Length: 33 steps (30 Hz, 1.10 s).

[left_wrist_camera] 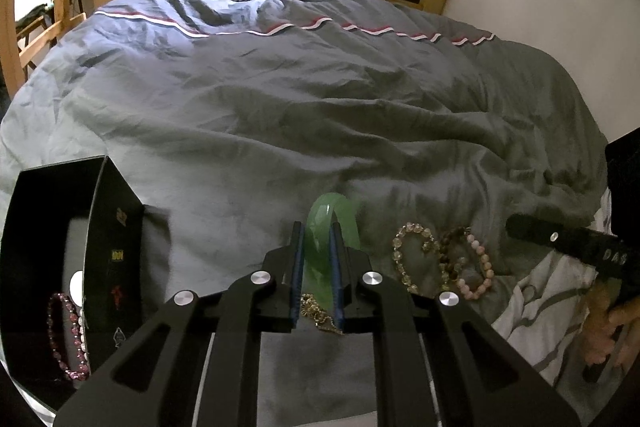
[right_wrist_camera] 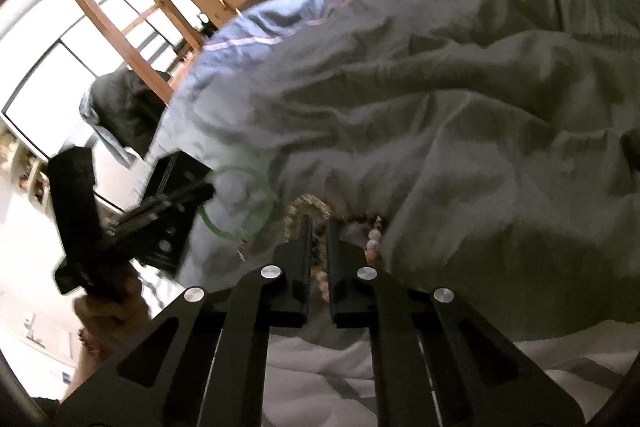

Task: Organize jewelry
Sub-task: 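Lift green bangle with left tool while right tool carries bracelet toward box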

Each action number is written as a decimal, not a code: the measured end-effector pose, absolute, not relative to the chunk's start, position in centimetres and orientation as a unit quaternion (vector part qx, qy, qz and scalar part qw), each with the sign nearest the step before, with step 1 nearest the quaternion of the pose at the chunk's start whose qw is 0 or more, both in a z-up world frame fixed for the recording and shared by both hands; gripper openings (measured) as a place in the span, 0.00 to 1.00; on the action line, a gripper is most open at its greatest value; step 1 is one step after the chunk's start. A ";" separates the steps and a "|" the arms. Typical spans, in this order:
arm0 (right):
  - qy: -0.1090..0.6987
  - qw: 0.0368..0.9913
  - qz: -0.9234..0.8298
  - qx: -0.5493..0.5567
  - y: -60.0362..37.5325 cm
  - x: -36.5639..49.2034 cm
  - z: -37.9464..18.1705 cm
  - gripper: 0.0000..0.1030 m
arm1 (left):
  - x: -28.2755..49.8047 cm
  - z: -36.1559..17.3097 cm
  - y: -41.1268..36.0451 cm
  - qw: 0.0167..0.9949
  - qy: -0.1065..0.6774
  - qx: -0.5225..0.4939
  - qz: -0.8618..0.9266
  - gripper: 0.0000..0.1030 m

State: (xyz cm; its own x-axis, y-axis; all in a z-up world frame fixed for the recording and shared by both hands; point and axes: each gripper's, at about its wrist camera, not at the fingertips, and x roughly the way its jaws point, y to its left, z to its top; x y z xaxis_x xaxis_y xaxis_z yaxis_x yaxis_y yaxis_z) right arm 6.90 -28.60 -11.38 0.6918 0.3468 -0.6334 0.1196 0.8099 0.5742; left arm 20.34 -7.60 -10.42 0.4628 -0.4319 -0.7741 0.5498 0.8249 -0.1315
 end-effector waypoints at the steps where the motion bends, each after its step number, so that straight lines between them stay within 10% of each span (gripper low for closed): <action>1: 0.384 0.870 0.062 0.302 -28.7 6.8 -11.2 0.07 | 20.3 -10.4 -7.6 0.853 0.431 0.069 -0.288 0.12; 19: 0.514 0.846 -0.011 0.140 -25.0 9.0 -15.8 0.20 | 20.1 -10.5 -8.0 0.851 0.431 0.076 -0.290 0.12; 33: 0.425 0.883 0.012 0.200 -26.6 7.5 -11.5 0.08 | 19.4 -9.7 -7.8 0.854 0.423 0.074 -0.294 0.12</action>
